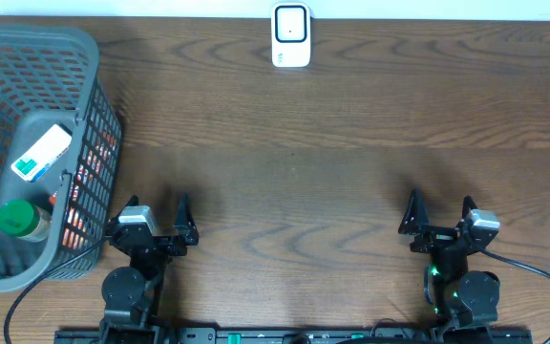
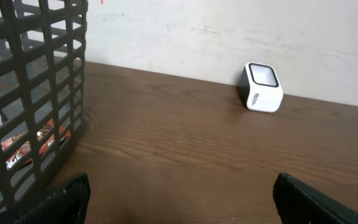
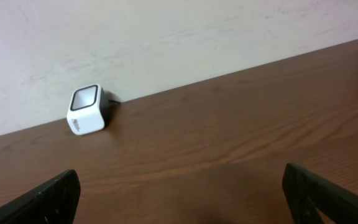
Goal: Scan the item barcode
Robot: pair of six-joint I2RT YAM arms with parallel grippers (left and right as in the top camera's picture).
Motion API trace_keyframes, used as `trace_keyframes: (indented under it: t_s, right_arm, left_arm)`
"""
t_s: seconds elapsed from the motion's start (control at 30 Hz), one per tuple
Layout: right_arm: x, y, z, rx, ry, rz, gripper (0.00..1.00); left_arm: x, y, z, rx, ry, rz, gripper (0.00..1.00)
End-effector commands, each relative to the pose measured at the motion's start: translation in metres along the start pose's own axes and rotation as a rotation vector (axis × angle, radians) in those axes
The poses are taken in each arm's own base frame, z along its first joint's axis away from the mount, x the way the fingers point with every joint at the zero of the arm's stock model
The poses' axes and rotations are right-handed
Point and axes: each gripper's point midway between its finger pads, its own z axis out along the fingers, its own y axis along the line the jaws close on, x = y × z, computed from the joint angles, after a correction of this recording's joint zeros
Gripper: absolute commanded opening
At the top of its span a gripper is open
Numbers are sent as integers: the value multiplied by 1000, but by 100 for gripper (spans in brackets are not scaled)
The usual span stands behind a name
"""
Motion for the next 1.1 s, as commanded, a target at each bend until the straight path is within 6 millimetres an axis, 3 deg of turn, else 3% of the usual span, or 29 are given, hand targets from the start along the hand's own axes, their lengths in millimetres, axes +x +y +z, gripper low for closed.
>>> trace_keyframes:
  t_s: [0.0, 0.1, 0.3, 0.37, 0.5, 0.63, 0.77, 0.87, 0.93, 1.07]
  right_arm:
    - [1, 1, 0, -3, 2, 5, 99]
    - [1, 1, 0, -3, 3, 5, 99]
    - [1, 1, 0, -3, 3, 5, 99]
    - [1, 1, 0, -3, 2, 5, 99]
    - [1, 1, 0, -3, 3, 5, 99]
    - [1, 1, 0, -3, 2, 5, 99]
    - [1, 1, 0, -3, 2, 5, 99]
    - [1, 1, 0, -3, 2, 5, 99]
    - [1, 1, 0, -3, 3, 5, 99]
    - [1, 1, 0, -3, 2, 5, 99]
  left_arm:
    - [16, 6, 2, -24, 32, 16, 94]
    - [11, -1, 2, 14, 16, -19, 94]
    - [8, -68, -13, 407, 21, 102, 94]
    - [-2, -82, -22, 490, 10, 107, 94]
    - [-44, -103, -41, 582, -63, 145, 94]
    - [-93, -106, -48, 543, -64, 131, 94]
    - [-129, -91, -42, 371, 133, 38, 94]
    - [-161, -94, -40, 331, 298, 102, 94]
    - [-169, -96, -36, 320, 380, 102, 94]
    - [-151, -106, -19, 370, 534, 57, 95]
